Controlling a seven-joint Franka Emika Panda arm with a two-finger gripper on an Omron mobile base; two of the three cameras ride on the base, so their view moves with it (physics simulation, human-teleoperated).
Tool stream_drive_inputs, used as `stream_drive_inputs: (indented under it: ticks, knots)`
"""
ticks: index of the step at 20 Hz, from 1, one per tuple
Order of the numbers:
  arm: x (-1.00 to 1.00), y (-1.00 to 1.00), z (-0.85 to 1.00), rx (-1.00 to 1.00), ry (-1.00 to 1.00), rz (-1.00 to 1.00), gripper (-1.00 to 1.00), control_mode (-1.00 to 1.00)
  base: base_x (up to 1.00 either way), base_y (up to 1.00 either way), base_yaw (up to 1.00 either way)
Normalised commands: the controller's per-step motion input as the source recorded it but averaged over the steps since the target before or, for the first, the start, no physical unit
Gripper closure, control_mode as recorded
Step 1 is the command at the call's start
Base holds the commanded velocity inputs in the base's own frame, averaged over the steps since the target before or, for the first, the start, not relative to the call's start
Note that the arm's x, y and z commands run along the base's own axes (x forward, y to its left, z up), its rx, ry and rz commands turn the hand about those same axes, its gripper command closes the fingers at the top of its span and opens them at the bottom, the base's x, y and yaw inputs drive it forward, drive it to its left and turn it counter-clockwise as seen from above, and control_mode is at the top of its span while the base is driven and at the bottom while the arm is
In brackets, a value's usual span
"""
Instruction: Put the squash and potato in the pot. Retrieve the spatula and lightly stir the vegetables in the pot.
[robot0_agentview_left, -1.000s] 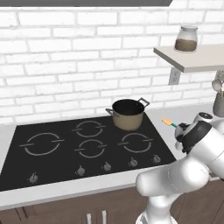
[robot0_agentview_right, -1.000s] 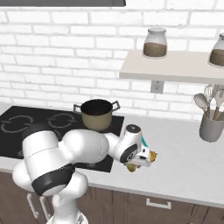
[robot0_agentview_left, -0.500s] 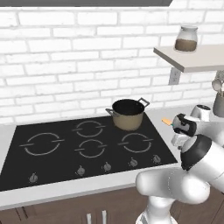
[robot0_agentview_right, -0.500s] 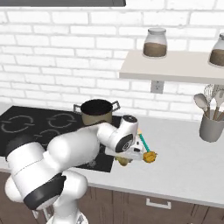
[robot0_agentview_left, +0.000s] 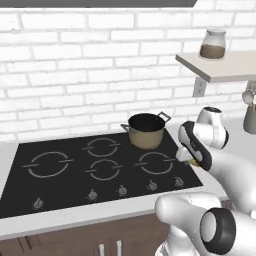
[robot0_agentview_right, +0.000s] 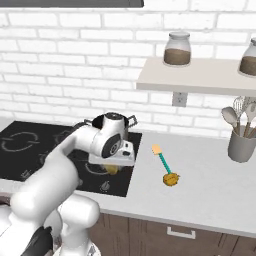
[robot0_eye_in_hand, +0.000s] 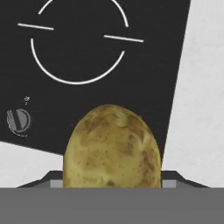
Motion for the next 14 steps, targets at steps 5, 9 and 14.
stream_drive_inputs:
  ticks: [5,9,14]
  knots:
    - [0.27,0.79,0.91,0.00,0.00,0.11,1.00,-1.00,0.00,0.00,0.00]
    - [0.71,0.46,0.76,0.00,0.02,0.10,1.00,-1.00,0.00,0.00,0.00]
    - [0.97,0.08,0.63,0.00,0.13,0.01,1.00,-1.00,0.00,0.00,0.00]
